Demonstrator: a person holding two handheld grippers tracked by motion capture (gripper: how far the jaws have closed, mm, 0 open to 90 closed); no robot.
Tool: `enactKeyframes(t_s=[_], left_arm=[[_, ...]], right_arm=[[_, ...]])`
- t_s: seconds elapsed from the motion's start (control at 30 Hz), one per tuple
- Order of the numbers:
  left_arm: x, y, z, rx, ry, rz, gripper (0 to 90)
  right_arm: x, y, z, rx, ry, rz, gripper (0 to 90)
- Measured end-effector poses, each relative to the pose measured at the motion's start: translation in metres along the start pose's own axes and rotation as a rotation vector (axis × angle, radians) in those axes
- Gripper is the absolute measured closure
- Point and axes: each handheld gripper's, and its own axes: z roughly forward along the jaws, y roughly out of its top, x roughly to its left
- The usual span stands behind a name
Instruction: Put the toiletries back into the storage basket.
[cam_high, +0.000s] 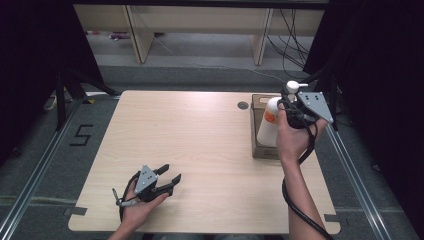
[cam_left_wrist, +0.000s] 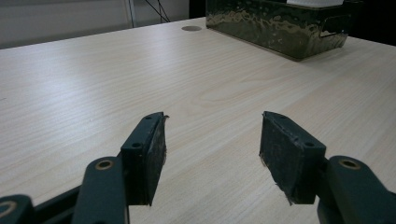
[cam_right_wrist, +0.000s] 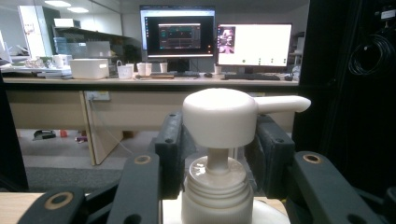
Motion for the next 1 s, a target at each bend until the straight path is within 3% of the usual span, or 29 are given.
enactKeyframes(t_s=[1.0], left_arm=[[0.0, 0.0, 0.0, 0.002, -0.002, 0.002, 40.0]], right_arm=[[0.0, -0.021, -0.001, 0.03, -0.006, -0.003, 60.6]])
